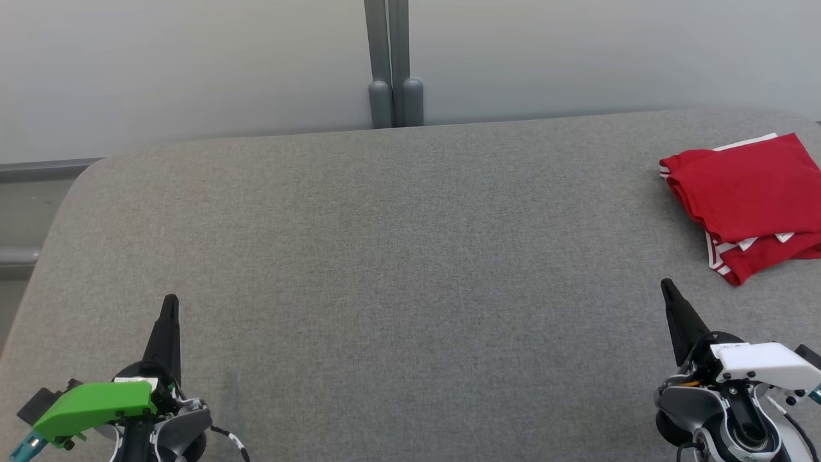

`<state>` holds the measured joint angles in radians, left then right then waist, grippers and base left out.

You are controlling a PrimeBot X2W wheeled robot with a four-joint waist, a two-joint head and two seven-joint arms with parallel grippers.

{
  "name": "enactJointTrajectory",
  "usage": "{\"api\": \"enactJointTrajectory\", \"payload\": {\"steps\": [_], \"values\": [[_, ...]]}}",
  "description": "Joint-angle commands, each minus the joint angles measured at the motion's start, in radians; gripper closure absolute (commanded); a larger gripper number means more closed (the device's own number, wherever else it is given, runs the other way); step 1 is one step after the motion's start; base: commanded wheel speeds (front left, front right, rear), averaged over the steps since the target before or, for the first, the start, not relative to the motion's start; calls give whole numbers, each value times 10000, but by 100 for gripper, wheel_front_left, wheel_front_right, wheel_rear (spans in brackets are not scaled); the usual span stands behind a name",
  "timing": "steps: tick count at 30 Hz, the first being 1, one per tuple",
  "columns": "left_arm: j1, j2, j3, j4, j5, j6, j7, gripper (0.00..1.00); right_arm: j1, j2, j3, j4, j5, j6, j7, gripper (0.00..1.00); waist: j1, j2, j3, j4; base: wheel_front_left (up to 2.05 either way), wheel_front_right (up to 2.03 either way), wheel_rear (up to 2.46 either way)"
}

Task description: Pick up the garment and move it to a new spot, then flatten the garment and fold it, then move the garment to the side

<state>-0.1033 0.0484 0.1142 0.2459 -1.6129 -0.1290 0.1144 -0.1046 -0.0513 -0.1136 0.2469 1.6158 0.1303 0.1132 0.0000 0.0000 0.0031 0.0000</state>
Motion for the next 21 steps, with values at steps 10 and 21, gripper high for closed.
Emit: {"api": "enactJointTrajectory", "payload": {"steps": [10, 21], "values": [[-112, 33, 24, -19, -3, -53, 28, 100, -72, 0, -25, -49, -52, 7, 45, 100, 0, 0, 0, 0, 0, 0, 0], [-112, 34, 24, -20, -3, -53, 28, 100, -72, 2, -27, -49, -54, 7, 47, 100, 0, 0, 0, 0, 0, 0, 0]]}}
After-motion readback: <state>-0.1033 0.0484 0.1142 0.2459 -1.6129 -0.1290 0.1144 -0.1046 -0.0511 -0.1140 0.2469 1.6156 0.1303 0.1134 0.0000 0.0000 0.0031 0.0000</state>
